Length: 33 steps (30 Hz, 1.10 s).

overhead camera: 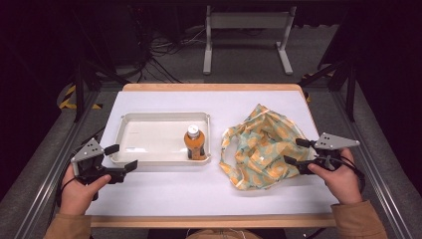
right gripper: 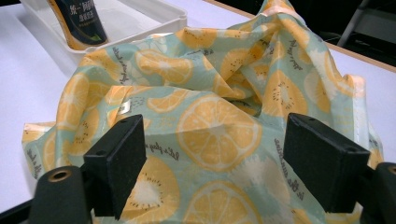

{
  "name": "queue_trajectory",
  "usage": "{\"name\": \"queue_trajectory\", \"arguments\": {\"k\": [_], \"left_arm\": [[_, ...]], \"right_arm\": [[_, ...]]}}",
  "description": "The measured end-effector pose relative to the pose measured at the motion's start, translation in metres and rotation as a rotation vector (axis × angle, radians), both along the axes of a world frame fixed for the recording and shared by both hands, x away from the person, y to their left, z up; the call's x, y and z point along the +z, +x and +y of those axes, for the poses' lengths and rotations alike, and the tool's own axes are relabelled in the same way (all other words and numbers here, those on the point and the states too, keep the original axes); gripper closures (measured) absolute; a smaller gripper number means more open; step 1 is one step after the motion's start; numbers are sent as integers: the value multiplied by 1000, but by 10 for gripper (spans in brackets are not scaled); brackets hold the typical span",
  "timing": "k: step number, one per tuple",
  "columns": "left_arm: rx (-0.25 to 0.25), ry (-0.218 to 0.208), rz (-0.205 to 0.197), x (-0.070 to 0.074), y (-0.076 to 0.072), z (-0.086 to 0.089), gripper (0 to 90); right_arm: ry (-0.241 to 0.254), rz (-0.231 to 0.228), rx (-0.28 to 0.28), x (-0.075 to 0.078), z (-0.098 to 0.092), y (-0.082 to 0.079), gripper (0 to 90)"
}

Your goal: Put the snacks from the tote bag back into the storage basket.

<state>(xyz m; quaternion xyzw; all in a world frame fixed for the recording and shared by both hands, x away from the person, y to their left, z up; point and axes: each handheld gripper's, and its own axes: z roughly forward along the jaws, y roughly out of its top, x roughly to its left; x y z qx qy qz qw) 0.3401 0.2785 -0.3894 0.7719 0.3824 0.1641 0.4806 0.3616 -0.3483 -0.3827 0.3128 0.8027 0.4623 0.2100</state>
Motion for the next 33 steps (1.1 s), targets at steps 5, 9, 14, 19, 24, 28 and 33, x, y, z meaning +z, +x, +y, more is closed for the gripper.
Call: {"name": "queue_trajectory", "arguments": {"k": [5,9,14,19,24,28,33], "left_arm": [[6,-14,5,-16,-1,3,86],[26,-13,9,-27,-1,6,92],[30,-19,21,-51,3,7,86],[38,-59,-19,-61,4,9,76],[49,-82,-55,-57,-1,11,79],[52,-83,-48,-54,-3,13,84],[50,-69,-41,-52,-5,12,93]], "right_arm": [[1,-12,5,-3,0,-2,213],[18,-23,23,-7,-2,-4,212],[25,-19,21,-14,-4,-4,212],[27,-17,24,-17,-4,-4,212],[29,-23,19,-19,-5,-4,212],[25,-20,27,-21,-3,-3,212],[26,-24,24,-20,-4,-3,212]]}}
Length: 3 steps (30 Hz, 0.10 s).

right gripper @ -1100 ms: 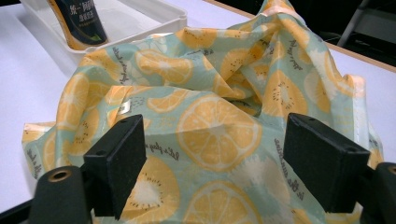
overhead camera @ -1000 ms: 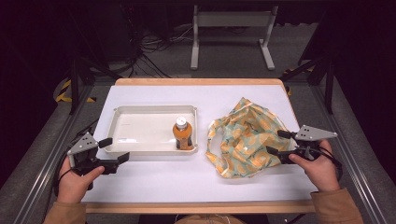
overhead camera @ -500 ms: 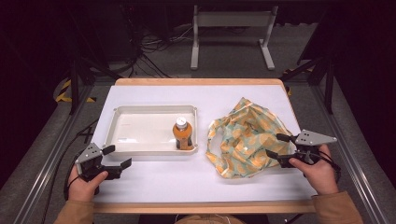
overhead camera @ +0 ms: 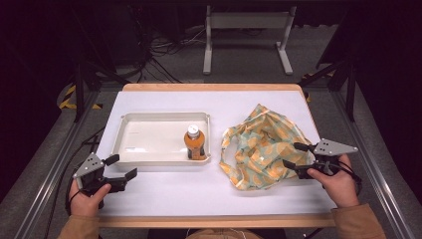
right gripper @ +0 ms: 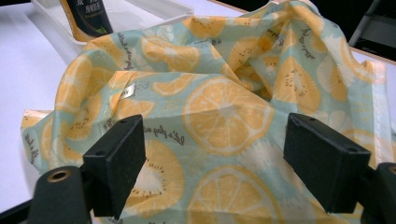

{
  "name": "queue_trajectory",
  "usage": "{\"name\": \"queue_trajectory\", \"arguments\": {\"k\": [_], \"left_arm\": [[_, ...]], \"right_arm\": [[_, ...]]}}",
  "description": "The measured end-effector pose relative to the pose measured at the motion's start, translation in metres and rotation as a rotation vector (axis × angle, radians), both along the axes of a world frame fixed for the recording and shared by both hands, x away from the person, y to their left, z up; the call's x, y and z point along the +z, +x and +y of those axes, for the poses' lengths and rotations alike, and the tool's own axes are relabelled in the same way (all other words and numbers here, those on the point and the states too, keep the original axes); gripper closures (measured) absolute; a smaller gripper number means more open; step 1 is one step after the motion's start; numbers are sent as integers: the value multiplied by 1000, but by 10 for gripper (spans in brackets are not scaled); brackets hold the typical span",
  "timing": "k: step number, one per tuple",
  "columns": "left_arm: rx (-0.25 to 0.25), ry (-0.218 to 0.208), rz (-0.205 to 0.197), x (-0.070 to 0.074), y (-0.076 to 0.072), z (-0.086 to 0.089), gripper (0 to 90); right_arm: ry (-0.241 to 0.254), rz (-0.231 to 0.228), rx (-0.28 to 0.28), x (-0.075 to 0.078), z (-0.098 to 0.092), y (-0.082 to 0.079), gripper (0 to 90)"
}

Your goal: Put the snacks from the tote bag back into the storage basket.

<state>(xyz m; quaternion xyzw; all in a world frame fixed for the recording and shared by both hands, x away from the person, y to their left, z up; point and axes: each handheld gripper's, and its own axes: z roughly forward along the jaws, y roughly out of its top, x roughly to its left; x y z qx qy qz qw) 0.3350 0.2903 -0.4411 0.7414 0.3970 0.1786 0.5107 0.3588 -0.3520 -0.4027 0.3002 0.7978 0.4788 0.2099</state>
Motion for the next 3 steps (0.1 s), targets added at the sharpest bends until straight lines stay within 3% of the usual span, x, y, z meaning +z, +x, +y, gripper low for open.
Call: {"name": "queue_trajectory", "arguments": {"k": [3], "left_arm": [[-1,12,0,2,-3,-1,90]], "right_arm": [[0,-2,0,0,0,1,212]]}}
